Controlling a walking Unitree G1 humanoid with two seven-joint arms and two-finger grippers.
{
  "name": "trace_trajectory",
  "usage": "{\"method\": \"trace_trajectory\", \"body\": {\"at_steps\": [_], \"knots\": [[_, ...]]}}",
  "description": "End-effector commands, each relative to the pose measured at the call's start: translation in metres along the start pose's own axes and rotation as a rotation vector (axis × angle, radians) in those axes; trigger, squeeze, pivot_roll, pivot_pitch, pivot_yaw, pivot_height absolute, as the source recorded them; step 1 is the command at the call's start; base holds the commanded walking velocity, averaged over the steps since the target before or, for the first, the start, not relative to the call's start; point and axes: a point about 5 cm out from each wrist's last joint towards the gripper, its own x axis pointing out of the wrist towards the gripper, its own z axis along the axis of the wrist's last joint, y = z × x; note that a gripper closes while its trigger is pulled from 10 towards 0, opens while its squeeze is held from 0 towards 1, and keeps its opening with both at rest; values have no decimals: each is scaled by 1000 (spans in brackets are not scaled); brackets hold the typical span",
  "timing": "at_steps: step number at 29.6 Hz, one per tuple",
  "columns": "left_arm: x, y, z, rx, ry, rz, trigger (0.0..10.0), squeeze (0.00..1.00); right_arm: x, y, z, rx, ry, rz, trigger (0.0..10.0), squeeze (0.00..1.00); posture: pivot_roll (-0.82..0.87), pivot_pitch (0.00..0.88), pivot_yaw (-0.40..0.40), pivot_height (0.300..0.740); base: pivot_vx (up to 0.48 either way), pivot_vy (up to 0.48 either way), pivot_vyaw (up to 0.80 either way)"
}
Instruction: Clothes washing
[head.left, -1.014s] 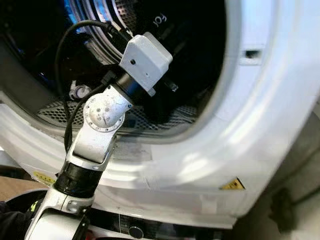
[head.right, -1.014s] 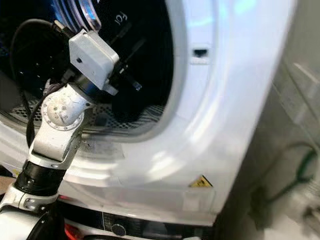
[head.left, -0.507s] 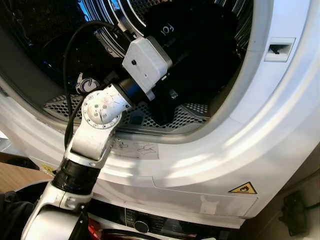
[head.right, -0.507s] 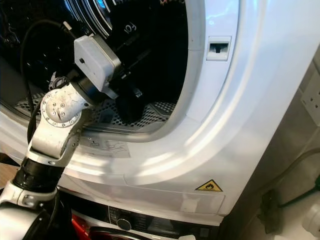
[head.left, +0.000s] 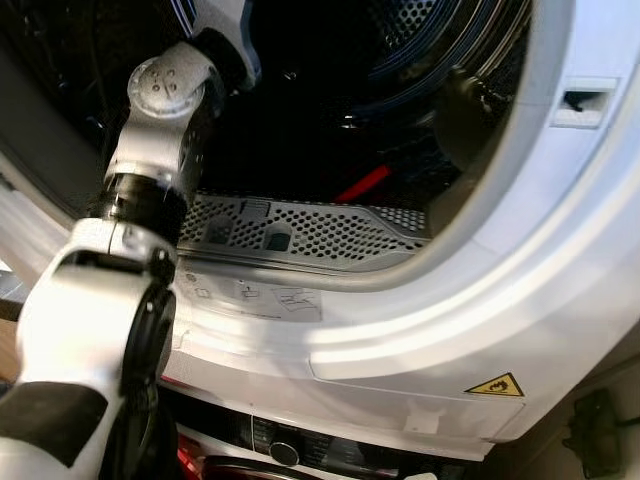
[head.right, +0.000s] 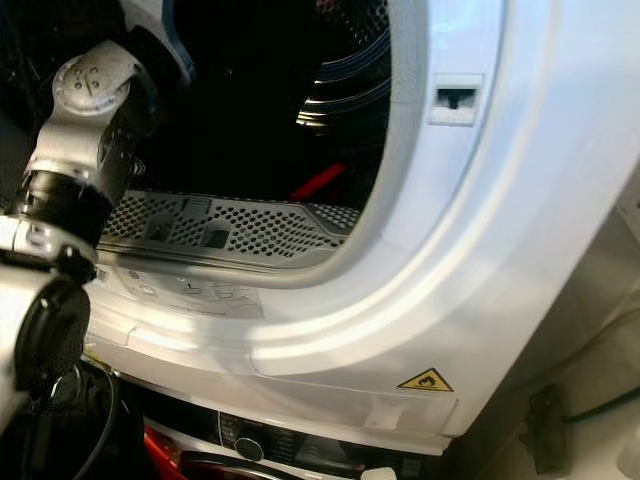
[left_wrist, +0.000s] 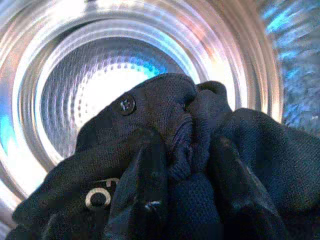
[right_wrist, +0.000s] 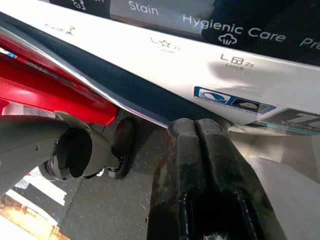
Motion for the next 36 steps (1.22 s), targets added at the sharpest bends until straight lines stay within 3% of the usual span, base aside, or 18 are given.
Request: {"method": "trace_trajectory", "body": {"at_steps": [1,3,4,6,8,9,10,36], "knots": [[5,8,14,-39,7,59,10000,0,0,3,-1,-3,7,12,10000,0,99,0,74,740,0,0,0],[7,7,10,-77,55,47,10000,0,0,4,-1,-2,7,13,10000,0,95,0,75,740,0,0,0],[8,1,3,-109,120,-12,10000,0,0,4,-1,1,6,13,10000,0,90,0,79,740,0,0,0],[8,-5,-2,-94,168,-81,10000,0,0,4,-1,4,5,12,10000,0,87,0,82,740,0,0,0],[8,-14,-5,-11,193,-208,10000,443,0,4,-1,8,5,10,10000,0,82,0,85,740,0,0,0],[8,-16,-5,1,194,-228,10000,443,0,4,-1,9,5,10,10000,0,82,0,85,740,0,0,0],[9,-18,-3,-25,189,-247,10000,1000,0,4,-1,9,5,10,10000,0,83,0,86,740,0,0,0],[9,-22,2,-62,178,-357,10000,1000,0,7,-3,14,9,14,10000,0,79,0,93,740,0,0,0]]}}
